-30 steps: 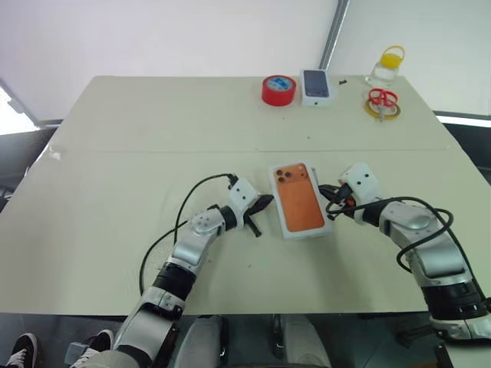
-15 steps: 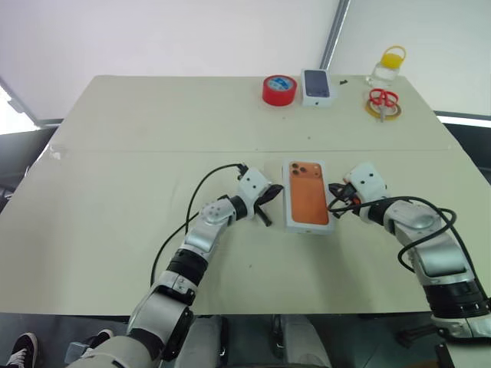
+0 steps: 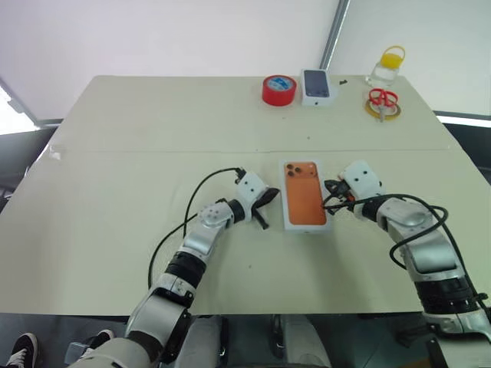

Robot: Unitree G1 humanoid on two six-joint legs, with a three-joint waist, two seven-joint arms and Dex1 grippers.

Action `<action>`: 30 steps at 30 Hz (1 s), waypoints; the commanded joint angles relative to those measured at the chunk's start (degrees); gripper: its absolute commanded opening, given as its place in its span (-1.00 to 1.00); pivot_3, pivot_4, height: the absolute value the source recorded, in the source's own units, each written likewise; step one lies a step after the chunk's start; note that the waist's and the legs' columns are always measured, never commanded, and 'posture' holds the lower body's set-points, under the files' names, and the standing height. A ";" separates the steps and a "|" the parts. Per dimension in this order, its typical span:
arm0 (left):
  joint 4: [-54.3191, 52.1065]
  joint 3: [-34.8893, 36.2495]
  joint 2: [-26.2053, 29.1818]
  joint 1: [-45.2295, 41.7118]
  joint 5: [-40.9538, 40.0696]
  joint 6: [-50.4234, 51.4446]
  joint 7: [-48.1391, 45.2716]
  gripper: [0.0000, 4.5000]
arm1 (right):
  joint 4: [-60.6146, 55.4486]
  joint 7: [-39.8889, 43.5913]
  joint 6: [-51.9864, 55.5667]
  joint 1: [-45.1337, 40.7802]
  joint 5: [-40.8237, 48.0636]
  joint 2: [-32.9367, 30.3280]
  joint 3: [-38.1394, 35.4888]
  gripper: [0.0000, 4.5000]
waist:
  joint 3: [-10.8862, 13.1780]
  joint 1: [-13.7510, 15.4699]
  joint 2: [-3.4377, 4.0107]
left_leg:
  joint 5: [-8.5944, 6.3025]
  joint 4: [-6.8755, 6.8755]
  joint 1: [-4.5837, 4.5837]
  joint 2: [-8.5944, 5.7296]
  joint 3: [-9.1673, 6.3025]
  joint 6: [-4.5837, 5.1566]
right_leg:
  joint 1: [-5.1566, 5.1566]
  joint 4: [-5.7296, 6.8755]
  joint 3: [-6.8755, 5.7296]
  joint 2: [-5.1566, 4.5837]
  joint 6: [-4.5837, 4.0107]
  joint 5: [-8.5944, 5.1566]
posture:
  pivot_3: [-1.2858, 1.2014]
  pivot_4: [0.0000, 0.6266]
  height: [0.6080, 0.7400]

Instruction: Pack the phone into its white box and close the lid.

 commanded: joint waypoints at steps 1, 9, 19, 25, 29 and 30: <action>-2.44 -0.56 -0.42 0.22 -0.06 -0.08 -0.35 -1.00 | 0.05 0.21 -1.36 -0.98 -0.56 0.28 0.00 -0.99 | 0.00 0.00 0.00 | 0.00 0.00 0.00 0.00 0.00 0.00 | 0.00 0.00 0.00 0.00 0.00 0.00 | 0.03 -0.52 1.00; -0.37 -0.83 -2.26 -2.33 0.32 0.20 0.14 -1.00 | 2.46 -0.64 -2.41 -2.02 -2.14 0.63 0.42 -0.99 | 0.00 0.03 0.00 | 0.00 0.00 0.00 -0.01 0.00 0.00 | 0.00 0.02 0.00 0.00 0.00 0.00 | 0.03 -0.52 1.00; -2.01 -0.63 -1.55 -0.21 0.58 0.94 0.45 -1.00 | 4.28 -2.29 -2.89 -3.99 -3.84 2.86 1.23 -0.99 | 0.00 -0.03 0.00 | 0.00 0.00 0.01 -0.01 0.01 0.00 | 0.00 0.02 0.00 0.00 0.01 0.01 | 0.03 -0.52 1.00; -1.55 -0.62 -1.42 -1.16 1.57 3.03 1.96 -1.00 | 6.67 -3.19 -3.74 -5.03 -5.95 3.39 1.73 -0.99 | -0.01 -0.03 0.01 | 0.00 0.00 0.03 -0.01 0.01 0.00 | 0.02 0.03 0.00 0.00 0.01 0.01 | 0.03 -0.52 1.00; -3.33 -0.33 -0.38 -0.28 1.97 3.72 2.43 -1.00 | 8.70 -6.42 -4.44 -6.23 -6.43 3.69 -0.93 -0.99 | -0.01 -0.04 0.01 | 0.01 0.00 0.04 -0.01 0.02 0.00 | 0.02 0.05 0.01 0.00 0.00 0.01 | 0.03 -0.52 1.00; -4.13 -0.06 -0.06 -0.15 1.77 4.02 2.43 -1.00 | 8.69 -6.61 -4.80 -6.22 -6.26 3.39 -1.50 -0.99 | -0.01 -0.04 0.01 | 0.01 0.00 0.04 -0.01 0.02 0.00 | 0.02 0.04 0.01 0.00 0.00 0.01 | 0.03 -0.52 1.00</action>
